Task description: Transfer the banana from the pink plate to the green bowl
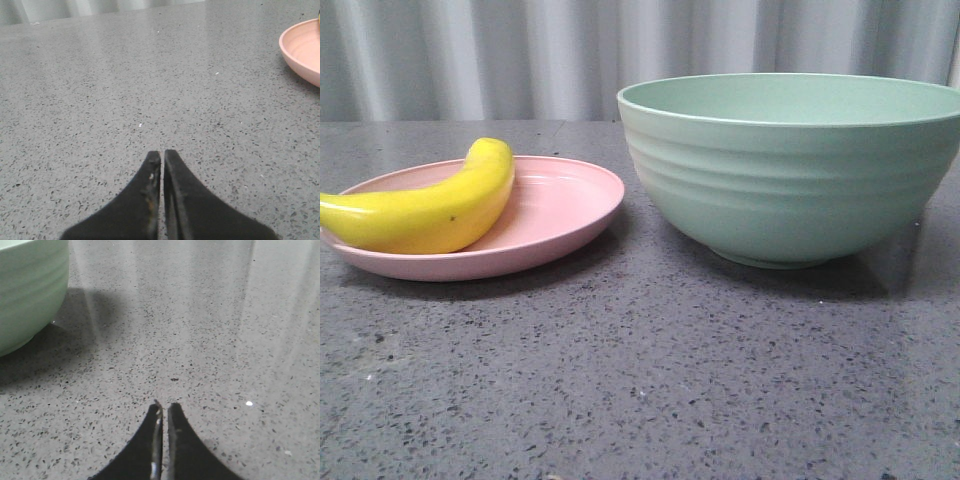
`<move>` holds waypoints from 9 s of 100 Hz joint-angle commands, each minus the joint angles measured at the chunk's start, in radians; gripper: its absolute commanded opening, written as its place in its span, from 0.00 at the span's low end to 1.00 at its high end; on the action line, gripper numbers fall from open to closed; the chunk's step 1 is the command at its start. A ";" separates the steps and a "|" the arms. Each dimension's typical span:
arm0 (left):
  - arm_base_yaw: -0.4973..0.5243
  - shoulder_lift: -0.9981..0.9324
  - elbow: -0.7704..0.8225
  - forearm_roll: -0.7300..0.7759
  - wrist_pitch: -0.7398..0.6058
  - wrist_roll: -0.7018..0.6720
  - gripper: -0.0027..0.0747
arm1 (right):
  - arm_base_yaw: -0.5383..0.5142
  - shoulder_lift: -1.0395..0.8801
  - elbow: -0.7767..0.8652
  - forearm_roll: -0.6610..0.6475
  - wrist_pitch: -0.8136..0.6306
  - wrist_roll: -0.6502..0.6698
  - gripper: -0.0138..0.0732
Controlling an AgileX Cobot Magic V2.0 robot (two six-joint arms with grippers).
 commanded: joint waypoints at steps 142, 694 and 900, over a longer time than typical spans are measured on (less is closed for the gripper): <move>-0.006 -0.028 0.007 -0.039 -0.501 -0.009 0.01 | 0.000 -0.019 0.021 0.005 -0.317 0.000 0.09; -0.898 1.456 -1.334 -0.200 0.413 0.055 0.32 | 0.315 1.197 -1.182 0.533 0.334 0.000 0.69; -0.919 1.460 -1.539 -0.211 0.399 0.079 0.50 | 0.220 1.436 -1.305 0.438 0.236 -0.064 0.59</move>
